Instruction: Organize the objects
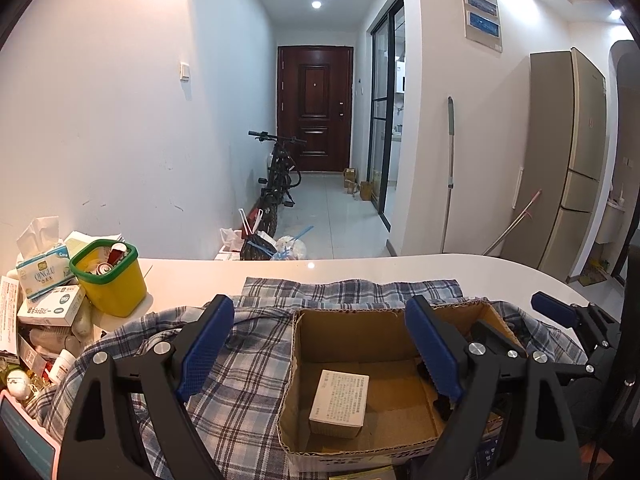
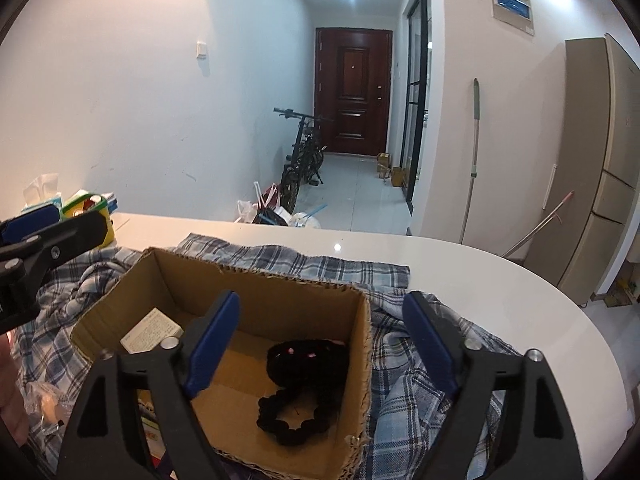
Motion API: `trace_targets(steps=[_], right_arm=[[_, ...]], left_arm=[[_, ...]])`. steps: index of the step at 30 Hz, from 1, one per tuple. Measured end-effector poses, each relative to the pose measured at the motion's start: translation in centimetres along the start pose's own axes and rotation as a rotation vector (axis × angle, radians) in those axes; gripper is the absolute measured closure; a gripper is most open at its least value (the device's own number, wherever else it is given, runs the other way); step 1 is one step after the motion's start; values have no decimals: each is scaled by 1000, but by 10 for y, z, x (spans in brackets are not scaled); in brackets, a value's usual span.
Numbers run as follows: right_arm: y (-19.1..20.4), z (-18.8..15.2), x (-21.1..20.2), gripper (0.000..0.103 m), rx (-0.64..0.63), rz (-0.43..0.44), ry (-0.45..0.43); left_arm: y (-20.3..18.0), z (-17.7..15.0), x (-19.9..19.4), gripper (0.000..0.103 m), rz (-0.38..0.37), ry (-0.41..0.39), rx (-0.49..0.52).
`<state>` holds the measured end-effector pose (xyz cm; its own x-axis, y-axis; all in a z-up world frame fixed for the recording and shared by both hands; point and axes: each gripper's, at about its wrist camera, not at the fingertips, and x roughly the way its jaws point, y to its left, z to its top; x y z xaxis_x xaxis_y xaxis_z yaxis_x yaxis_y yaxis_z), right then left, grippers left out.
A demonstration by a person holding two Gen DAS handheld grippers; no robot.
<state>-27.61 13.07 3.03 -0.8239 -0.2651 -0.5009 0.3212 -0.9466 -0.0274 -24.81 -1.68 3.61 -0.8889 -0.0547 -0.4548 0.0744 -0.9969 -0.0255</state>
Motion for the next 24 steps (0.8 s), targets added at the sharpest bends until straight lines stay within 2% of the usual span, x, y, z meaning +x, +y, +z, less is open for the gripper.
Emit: trace_targets(steps=[10,16,22,24], right_arm=[[-8,10,-15,9,59,6,-86],[-14,24,-40,2,79,31,-163],[-21,38,-82,1,114,50,-277],[-24,40,-98,1,169,22,-319]], left_arm=[[-1,3,-10,14,5,-43,10],[1,15,-29,14,-23,-72,2],[7,32,-72,14,-35,-192,-12],[5,36,-85,9,-35,-213,2]])
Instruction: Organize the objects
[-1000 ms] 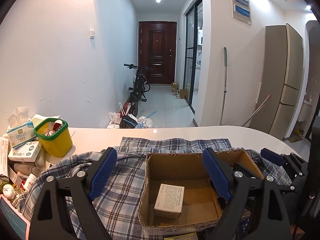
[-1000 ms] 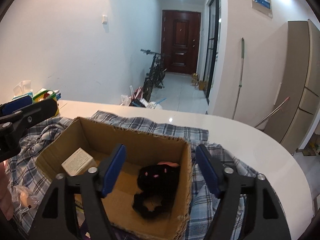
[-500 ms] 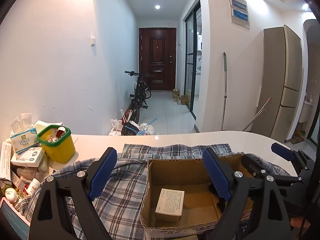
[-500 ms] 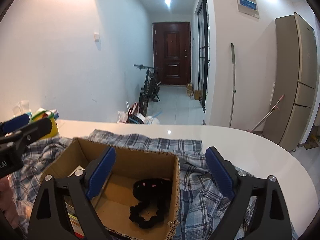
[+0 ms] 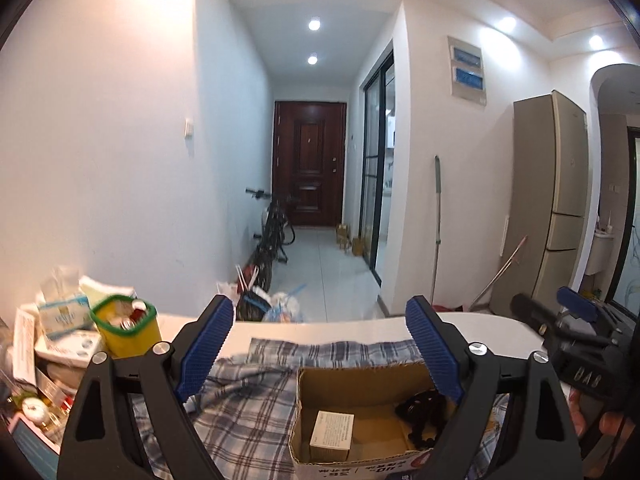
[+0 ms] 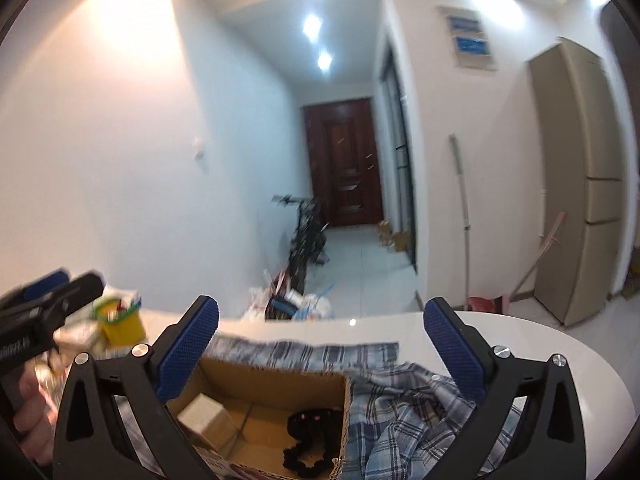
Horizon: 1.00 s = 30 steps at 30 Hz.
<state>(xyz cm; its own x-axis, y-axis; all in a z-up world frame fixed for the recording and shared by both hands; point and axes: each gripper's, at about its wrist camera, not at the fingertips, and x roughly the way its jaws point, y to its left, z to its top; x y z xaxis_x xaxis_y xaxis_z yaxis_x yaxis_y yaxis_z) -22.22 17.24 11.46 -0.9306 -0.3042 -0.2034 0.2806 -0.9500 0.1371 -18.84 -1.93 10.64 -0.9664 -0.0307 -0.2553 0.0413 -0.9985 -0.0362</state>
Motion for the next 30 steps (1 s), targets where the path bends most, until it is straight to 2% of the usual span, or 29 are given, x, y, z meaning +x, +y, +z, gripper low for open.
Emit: trace_targets(steps=[1,2,4,11,17,21,25,30], right_arm=[[-3,2,-9,1,25,-5,-29],[-3,5,-15,1,44,2,-57],[-3,11,-28,1,54,17,-96],[-3,24,-57,0,71,62,-178],[7,21,-56,0,7,39,-194],[15,25,-62,0,-6,58,-201],[26,34,-71,0,-27,50,-223],[31,40,-89,0,-44,50,-235]], left_arm=[[-1,3,-6,2,-11,-2,0],[0,5,-11,0,-25,-17,-10],[2,8,-25,0,-32,-67,-39],[0,20,-61,0,-27,-154,-38],[-15,21,-81,0,32,-228,43],[-15,23,-90,0,-53,-207,-5],[-17,27,-100,0,-63,-196,-24],[2,37,-112,0,-144,-177,-126]])
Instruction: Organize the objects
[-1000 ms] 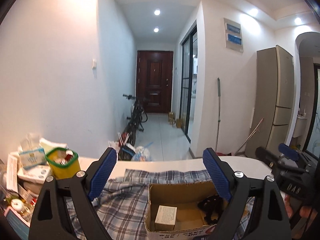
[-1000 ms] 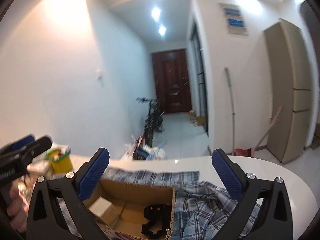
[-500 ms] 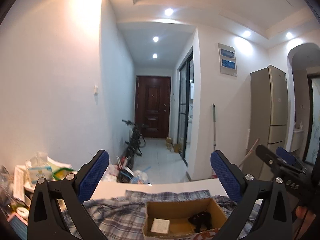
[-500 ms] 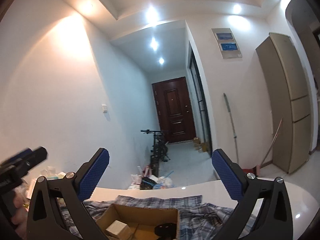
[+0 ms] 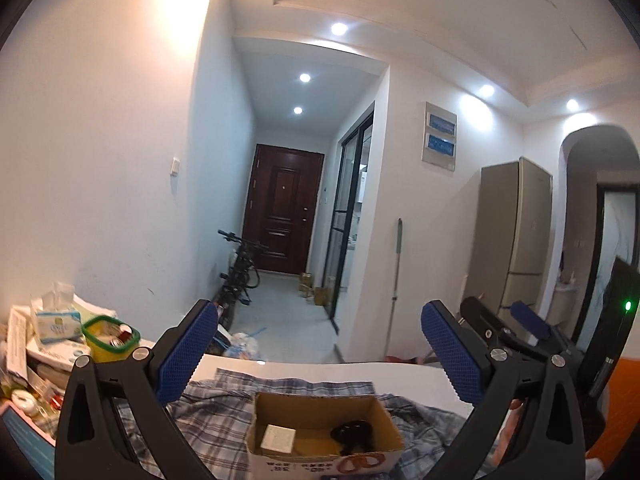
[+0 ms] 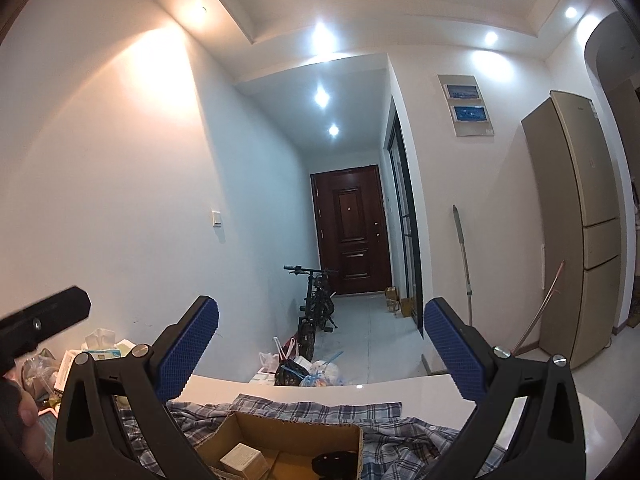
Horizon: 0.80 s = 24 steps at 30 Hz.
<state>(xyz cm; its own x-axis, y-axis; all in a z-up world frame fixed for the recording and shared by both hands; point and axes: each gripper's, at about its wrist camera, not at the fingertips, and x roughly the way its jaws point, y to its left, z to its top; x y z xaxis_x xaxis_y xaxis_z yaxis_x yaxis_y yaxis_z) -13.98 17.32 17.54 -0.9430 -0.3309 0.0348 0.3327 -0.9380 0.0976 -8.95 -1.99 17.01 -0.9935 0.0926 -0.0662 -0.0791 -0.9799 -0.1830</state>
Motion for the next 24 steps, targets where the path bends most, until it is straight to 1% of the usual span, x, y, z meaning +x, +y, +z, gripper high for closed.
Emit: trace_targets(steps=[2,4,7,10,12,13,16,20,22,24], right_arm=[[2,4,-8,0,-10,-5,-4],[2,8,-16,0,-1,-2,-1],[2,13,-27,0,8,10,18],[6,10,-43,0,-18,6,14],[9,7,-54,0,-33,3,13],[11,5,-60,0,-38,5,16],[11,-3,-77,0,-33,16,22],[6,-18,-103,0,19,38,12],[2,-22,-110,0,49,62,22],[-2,-23,-113,0,66,52,30]], left_arm=[[7,4,-3,0,-9,21,-29],[11,8,-6,0,1,33,-42],[11,10,-14,0,12,41,-33],[9,8,-27,0,15,54,-14],[9,4,-34,0,12,67,-10],[11,-1,-43,0,8,71,-13],[11,-15,-61,0,11,62,-7],[8,-35,-81,0,55,19,37],[6,-39,-83,0,67,14,59],[6,-41,-84,0,65,21,82]])
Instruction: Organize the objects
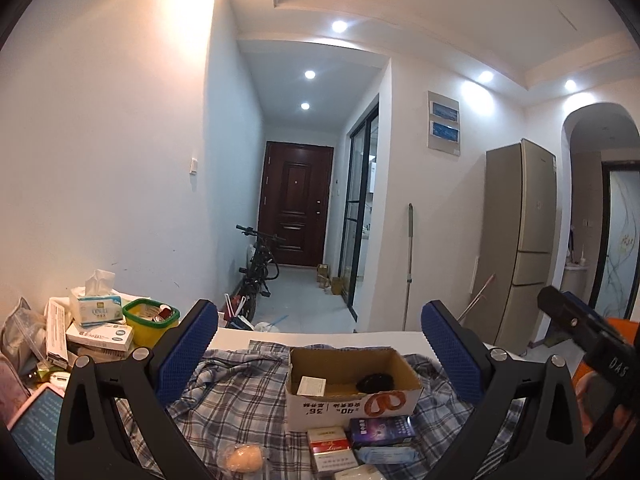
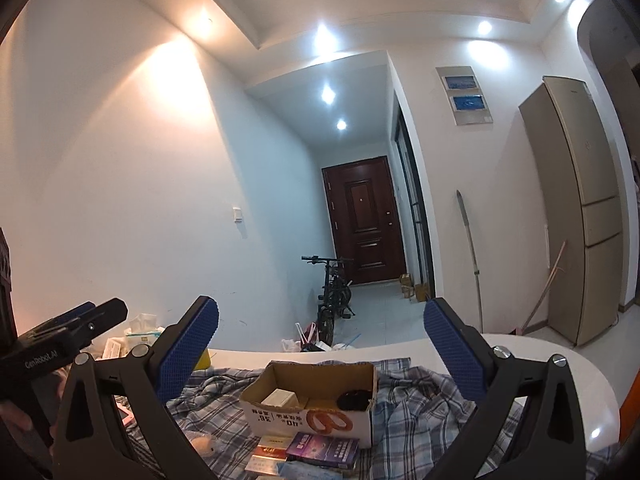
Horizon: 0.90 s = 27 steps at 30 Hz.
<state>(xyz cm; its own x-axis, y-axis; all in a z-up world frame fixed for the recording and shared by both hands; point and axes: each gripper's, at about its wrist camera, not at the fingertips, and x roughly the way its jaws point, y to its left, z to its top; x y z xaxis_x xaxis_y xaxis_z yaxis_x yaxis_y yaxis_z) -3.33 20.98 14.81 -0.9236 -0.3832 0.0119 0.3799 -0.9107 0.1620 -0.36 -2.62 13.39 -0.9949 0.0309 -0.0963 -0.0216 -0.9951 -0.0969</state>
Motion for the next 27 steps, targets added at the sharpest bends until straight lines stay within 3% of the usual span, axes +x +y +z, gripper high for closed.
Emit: trace_targets(steps=[5,9,15,19,22,27], right_arm=[[-5,1,3,0,9,-40,13],[-3,-5,10,0,16,-31,46],[-6,-38,19,0,69,-54,160],[-10,-60,26,0,83,-113,210],[-16,-78,36,0,96,-184,271],[-22,-98,55,0,137,-163,364]], left_arm=[[0,-8,2,0,6,11,27],[3,-26,11,0,6,54,-10],[13,-60,21,0,30,108,-38],[19,-76,27,0,57,123,-25],[27,-89,35,0,130,109,-57],[39,-106,54,0,99,168,-85]])
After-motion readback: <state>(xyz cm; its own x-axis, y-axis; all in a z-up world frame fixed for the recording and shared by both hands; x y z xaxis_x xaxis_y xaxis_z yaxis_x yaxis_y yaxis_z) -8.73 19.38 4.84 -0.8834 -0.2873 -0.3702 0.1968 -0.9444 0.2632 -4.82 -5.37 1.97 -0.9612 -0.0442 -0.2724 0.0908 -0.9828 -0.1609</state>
